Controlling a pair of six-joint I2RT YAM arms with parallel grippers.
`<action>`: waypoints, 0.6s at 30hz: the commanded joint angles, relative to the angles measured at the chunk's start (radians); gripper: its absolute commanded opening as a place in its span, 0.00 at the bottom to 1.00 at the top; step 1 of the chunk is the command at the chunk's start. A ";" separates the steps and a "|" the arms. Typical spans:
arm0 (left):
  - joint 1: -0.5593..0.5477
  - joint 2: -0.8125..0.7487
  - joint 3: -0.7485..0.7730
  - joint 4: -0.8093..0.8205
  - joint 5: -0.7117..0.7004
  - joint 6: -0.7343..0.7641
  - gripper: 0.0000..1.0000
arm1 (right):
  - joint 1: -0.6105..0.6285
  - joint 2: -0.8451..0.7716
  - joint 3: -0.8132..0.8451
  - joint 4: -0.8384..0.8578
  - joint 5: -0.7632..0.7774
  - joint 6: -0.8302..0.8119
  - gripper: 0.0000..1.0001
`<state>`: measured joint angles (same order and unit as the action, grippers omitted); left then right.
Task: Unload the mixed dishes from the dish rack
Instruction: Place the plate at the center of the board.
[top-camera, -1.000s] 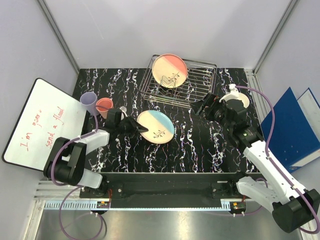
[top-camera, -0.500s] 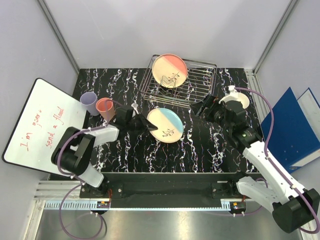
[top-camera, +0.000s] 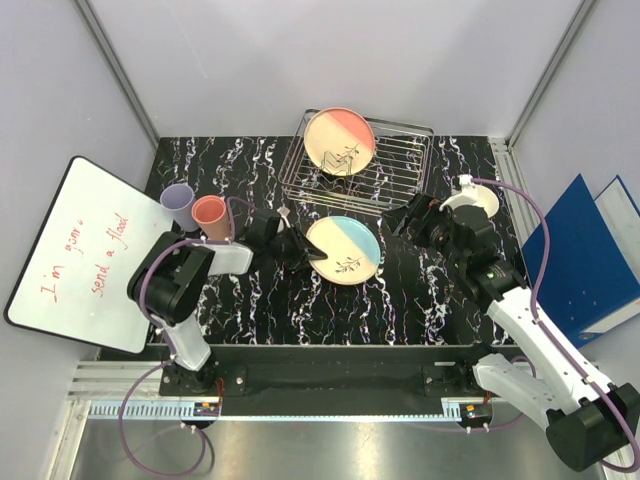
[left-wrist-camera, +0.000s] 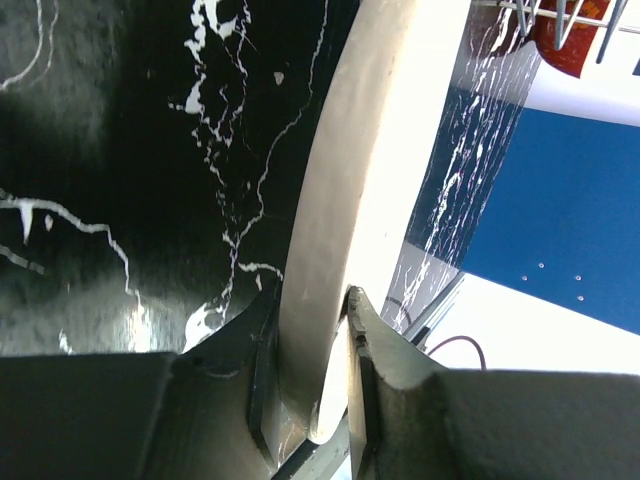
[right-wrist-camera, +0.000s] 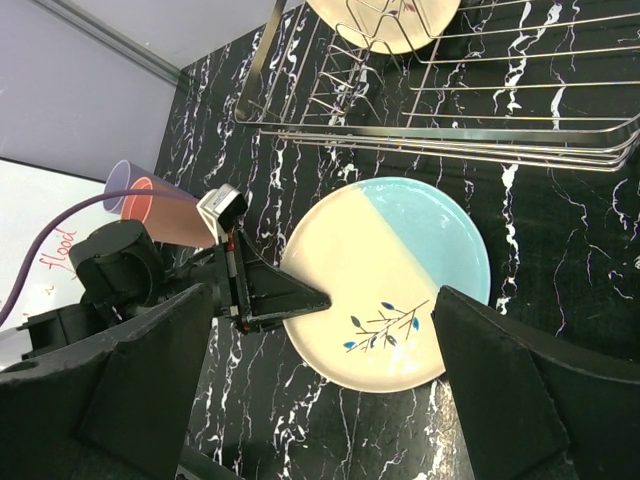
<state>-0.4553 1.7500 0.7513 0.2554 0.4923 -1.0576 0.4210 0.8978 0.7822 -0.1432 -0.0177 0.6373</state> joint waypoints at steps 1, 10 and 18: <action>-0.025 0.121 -0.049 -0.338 -0.192 0.102 0.04 | 0.007 -0.022 -0.011 0.033 0.012 -0.007 1.00; -0.025 0.175 -0.073 -0.291 -0.169 0.088 0.23 | 0.009 -0.027 -0.020 0.027 0.035 -0.016 1.00; -0.025 0.122 -0.102 -0.344 -0.164 0.099 0.58 | 0.009 -0.026 -0.029 0.030 0.036 -0.014 1.00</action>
<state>-0.4633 1.8191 0.7418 0.2897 0.5156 -1.0729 0.4210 0.8864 0.7586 -0.1452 -0.0090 0.6338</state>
